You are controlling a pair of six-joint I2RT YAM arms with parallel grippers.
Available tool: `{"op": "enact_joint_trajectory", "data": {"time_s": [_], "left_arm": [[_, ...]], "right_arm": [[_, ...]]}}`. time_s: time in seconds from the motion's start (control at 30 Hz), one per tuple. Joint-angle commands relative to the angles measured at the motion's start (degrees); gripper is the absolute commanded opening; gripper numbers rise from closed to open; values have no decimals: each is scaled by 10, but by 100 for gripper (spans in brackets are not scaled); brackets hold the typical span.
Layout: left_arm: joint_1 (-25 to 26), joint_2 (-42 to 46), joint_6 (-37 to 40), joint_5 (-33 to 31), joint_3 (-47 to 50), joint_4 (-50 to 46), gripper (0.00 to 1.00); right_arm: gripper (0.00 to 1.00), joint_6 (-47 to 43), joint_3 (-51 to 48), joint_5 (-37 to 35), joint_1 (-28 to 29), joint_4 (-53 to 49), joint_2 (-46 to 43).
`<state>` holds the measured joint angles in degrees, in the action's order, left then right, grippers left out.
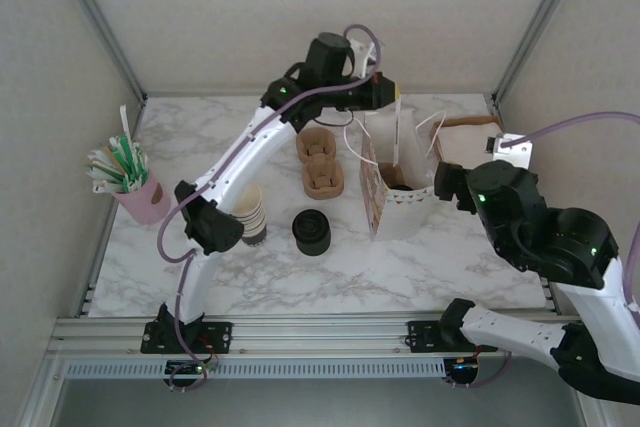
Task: Pack the takeout coffee
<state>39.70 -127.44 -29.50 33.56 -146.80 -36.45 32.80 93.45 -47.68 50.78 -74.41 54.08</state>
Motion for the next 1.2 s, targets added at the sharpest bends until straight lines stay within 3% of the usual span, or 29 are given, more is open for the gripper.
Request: {"op": "enact_joint_trajectory", "data": {"time_s": [0.0,0.2,0.27,0.37,0.6,0.73,0.93,1.03,1.17], "left_arm": [[10,-8,24,-37,-19,-6,0],[17,-41,22,-49,-22,1,2],[17,-46,24,-57,-26,-2,25],[18,-38,20,-48,-35,3,42],[23,21,14,-23,-38,47,58],[17,59,49,-69,-35,32,78],[-45,92,50,-68,30,29,100],[-75,101,48,-50,70,37,100],[-115,122,36,-16,154,79,100]], "right_arm": [[99,-4,-4,19,-18,-1,14],[99,-26,-8,86,-72,17,39],[99,-32,-9,117,-105,22,46],[99,-48,-16,181,-161,41,52],[99,-78,0,305,-289,68,77],[98,-87,23,352,-378,77,97],[87,-80,6,453,-520,113,138],[82,-70,-16,488,-562,141,167],[79,-69,-28,486,-573,167,228]]}}
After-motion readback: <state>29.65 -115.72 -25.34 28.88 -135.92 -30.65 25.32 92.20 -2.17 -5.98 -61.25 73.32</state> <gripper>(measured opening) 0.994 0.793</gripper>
